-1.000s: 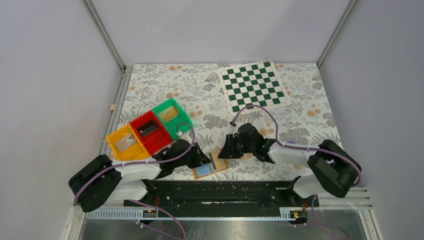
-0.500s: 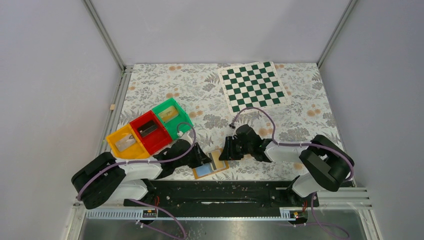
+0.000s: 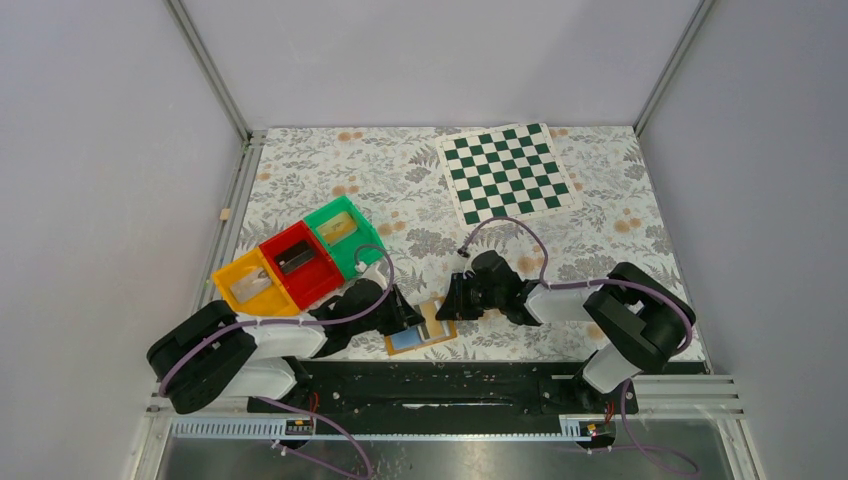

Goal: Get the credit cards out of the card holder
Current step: Remove the credit card from the card holder.

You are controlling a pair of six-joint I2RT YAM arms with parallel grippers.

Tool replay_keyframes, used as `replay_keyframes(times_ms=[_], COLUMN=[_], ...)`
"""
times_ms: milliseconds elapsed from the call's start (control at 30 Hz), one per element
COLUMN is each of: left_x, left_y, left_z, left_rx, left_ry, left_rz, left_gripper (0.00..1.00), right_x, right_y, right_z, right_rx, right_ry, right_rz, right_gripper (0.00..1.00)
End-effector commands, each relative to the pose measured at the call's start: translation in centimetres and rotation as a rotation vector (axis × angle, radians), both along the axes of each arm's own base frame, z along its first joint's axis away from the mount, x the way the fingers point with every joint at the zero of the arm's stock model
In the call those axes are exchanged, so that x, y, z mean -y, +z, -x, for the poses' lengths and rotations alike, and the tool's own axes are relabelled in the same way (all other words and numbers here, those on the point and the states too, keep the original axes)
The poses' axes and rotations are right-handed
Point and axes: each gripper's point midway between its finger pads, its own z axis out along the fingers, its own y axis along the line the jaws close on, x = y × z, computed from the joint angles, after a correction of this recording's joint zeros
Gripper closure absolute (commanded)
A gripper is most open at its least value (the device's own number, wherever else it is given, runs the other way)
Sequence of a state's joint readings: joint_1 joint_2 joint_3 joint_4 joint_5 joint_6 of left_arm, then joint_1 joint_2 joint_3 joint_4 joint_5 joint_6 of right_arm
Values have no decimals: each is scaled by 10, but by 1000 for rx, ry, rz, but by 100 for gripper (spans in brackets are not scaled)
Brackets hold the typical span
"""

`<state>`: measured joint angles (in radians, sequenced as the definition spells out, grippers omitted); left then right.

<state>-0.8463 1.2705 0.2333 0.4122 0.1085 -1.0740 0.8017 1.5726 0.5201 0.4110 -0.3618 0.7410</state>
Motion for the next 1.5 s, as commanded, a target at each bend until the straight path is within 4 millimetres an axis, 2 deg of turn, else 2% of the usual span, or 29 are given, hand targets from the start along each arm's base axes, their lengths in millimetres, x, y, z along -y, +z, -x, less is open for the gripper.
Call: replay_keyframes(times_ms=[0,333,567,833,967,1267,1400,1467], left_x=[9,12,12,-2,-7,-12,-13,-14], left_y=[16,24,25,27,29,30,29,28], left_z=[-5,-6,-3,1,4,7,8,9], left_rx=[57,82,69,79,84,90,77,71], left_ry=[-4,-8,-13,14,22,37,40,41], left_rz=[48,74,74,52,70,97,104,99], left_gripper=[74,78,100,100,93,100,100,97], right_x=[-6,-7,-4,4,9,9,11,11], right_y=[-2,-1,-4,-14,-18,-16,-16,-16], right_z=[7,10,10,8,7,6,6,6], right_rx=[-29,-41,-38,-44,-50,-47,-46,-47], right_ry=[16,18,10,-12,-25,-25,-27,-27], right_rz=[-41,-60,-45,-8,3,-2,-1,0], right_gripper=[78,80,82,86,87,88,88,88])
